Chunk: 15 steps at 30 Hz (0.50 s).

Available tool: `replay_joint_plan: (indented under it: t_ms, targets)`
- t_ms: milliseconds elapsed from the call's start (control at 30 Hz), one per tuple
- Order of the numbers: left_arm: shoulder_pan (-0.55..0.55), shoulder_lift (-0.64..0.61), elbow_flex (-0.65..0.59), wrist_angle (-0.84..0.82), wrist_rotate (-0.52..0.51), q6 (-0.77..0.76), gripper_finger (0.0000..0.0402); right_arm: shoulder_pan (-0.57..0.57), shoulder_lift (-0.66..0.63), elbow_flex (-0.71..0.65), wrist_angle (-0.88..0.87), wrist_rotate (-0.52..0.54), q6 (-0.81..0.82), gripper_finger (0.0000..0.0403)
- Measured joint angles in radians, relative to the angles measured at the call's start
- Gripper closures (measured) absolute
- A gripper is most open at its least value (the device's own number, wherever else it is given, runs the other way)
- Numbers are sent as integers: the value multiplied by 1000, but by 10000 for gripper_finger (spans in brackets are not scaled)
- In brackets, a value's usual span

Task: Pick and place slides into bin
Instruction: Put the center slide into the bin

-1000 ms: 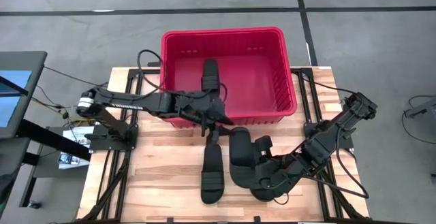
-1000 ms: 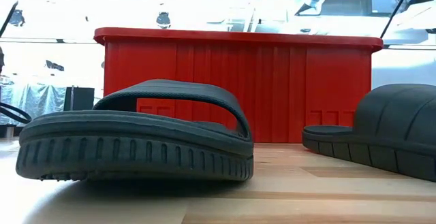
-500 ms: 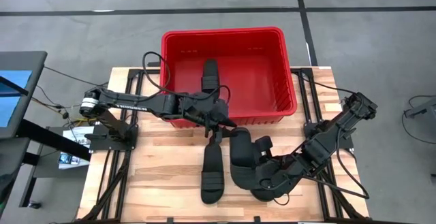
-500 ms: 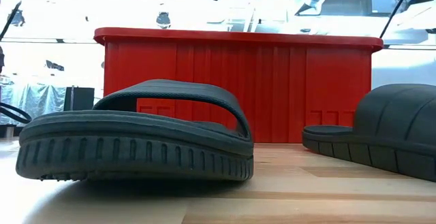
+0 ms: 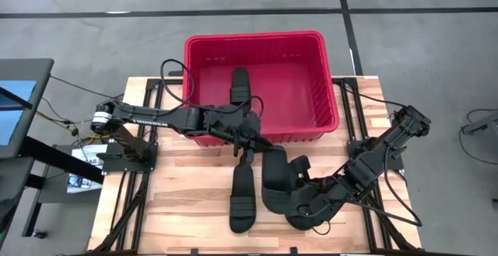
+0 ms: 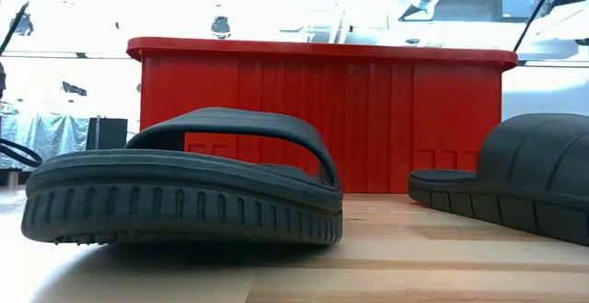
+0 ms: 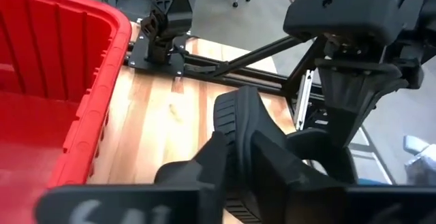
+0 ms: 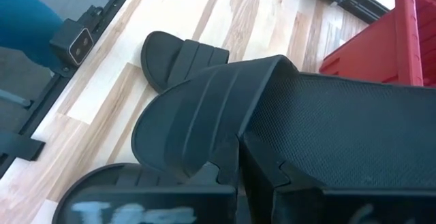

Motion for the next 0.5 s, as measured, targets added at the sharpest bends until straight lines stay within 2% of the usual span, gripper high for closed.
replay_joint_plan:
  t_ms: [100, 233, 500]
  targets:
    - [-1, 0, 0, -7, -12, 34, 391, 0, 0, 0, 7, 1, 0, 403]
    - [-10, 0, 0, -9, -57, 67, 397, 0, 0, 0, 8, 2, 0, 403]
    - [-10, 0, 0, -23, -57, 78, 399, 0, 0, 0, 7, 0, 14, 381]
